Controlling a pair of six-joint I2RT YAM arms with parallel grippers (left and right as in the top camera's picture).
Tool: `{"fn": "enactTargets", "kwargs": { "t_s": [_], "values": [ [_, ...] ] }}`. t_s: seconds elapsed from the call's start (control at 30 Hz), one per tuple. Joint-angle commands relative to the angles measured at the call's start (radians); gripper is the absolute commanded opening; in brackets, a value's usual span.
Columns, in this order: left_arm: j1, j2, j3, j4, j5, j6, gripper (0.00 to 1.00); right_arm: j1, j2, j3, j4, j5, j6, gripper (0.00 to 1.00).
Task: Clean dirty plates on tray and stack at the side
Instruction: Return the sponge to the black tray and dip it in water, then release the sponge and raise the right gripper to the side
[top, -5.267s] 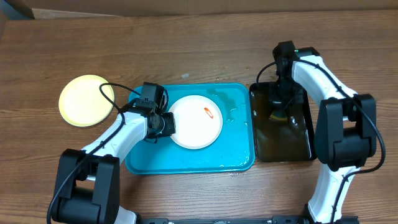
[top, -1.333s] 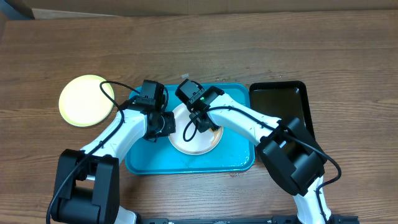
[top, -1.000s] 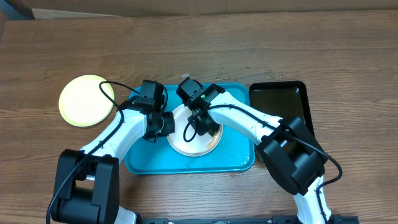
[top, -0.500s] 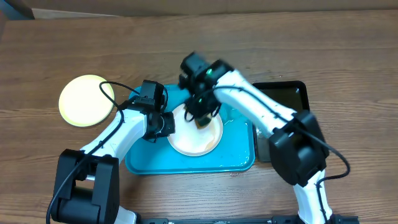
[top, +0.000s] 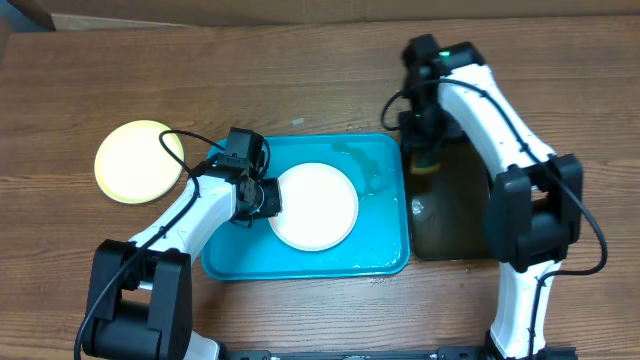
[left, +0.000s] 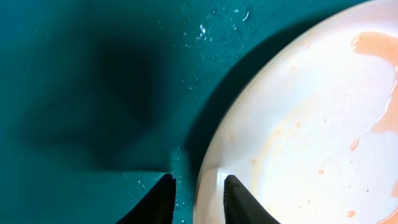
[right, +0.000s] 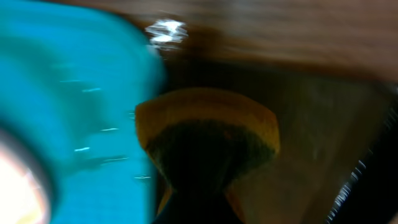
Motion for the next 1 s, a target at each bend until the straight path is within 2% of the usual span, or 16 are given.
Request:
{"fn": "enactTargets", "kwargs": {
  "t_s": [0.0,0.23,0.27,0.3,0.33,0.37,0.43,0.63,0.77,0.97],
  "values": [
    [0.002,0.008,0.017,0.008,0.007,-0.006,0.30,-0.058,-0.010,-0.067,0.015,0.029,0.050,0.04],
    [0.002,0.008,0.017,0.029,-0.003,-0.006,0.33,-0.113,-0.010,-0.194,0.108,0.029,0.050,0.05],
    [0.002,0.008,0.017,0.034,-0.003,-0.006,0.33,-0.113,-0.010,-0.204,0.124,0.029,0.050,0.09],
    [0.002,0.008,0.017,0.039,-0.003,-0.006,0.33,-0.113,-0.010,-0.209,0.132,0.029,0.050,0.15],
    [0.002,0.008,0.017,0.041,-0.003,-0.006,0.33,-0.113,-0.010,-0.212,0.134,0.029,0.050,0.28],
    [0.002,0.008,0.017,0.041,-0.003,-0.006,0.33,-0.113,-0.010,-0.216,0.137,0.029,0.050,0.50],
    [0.002,0.008,0.017,0.040,-0.003,-0.006,0.33,-0.113,-0.010,-0.217,0.136,0.033,0.050,0.60],
    [0.002,0.008,0.017,0.031,-0.003,-0.006,0.33,-0.133,-0.010,-0.107,0.107,0.032,0.061,0.62],
    [0.002,0.008,0.016,0.031,-0.004,-0.006,0.33,-0.179,-0.010,0.019,0.088,0.032,0.126,0.74],
    [-0.004,0.009,-0.005,0.031,-0.003,-0.007,0.34,-0.292,-0.010,0.052,0.094,-0.011,0.159,0.75]
  ]
}}
